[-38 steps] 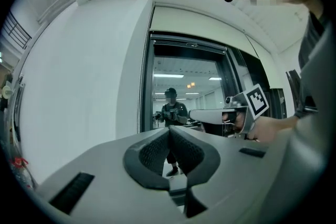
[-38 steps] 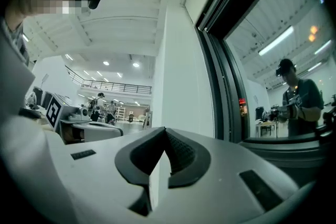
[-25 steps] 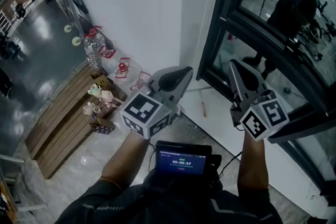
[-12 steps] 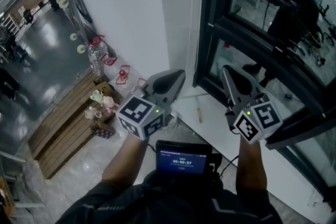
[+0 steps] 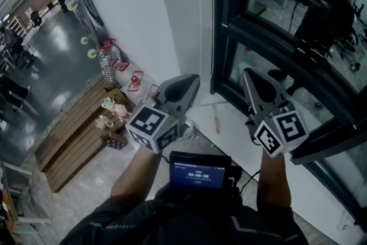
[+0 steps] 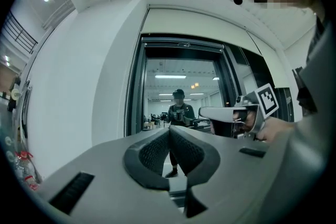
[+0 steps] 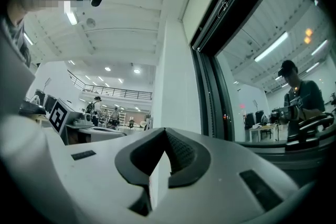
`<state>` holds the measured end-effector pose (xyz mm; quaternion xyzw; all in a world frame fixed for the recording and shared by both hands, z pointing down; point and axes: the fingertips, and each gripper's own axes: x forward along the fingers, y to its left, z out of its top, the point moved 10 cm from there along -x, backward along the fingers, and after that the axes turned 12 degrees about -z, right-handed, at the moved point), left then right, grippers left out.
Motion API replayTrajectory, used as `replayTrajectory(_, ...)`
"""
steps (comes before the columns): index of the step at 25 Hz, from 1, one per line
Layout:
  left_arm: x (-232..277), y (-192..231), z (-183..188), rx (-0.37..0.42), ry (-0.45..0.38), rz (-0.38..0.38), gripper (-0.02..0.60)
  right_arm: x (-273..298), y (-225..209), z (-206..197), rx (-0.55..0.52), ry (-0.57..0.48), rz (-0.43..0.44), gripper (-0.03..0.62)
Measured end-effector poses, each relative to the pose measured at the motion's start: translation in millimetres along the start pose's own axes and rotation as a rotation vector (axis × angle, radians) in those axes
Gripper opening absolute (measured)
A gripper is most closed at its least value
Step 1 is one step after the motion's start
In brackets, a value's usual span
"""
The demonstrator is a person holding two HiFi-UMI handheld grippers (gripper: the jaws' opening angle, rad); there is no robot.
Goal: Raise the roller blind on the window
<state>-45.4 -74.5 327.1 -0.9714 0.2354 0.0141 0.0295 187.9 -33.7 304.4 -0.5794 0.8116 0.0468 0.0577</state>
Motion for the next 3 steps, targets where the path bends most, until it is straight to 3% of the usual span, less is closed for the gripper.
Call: replayTrajectory(3,5.7,-5.2,-4.0,0.001,0.01,-0.007,-0.006,-4.5,-7.8,0.1,-0.01,-0.006,-0.005,0.015)
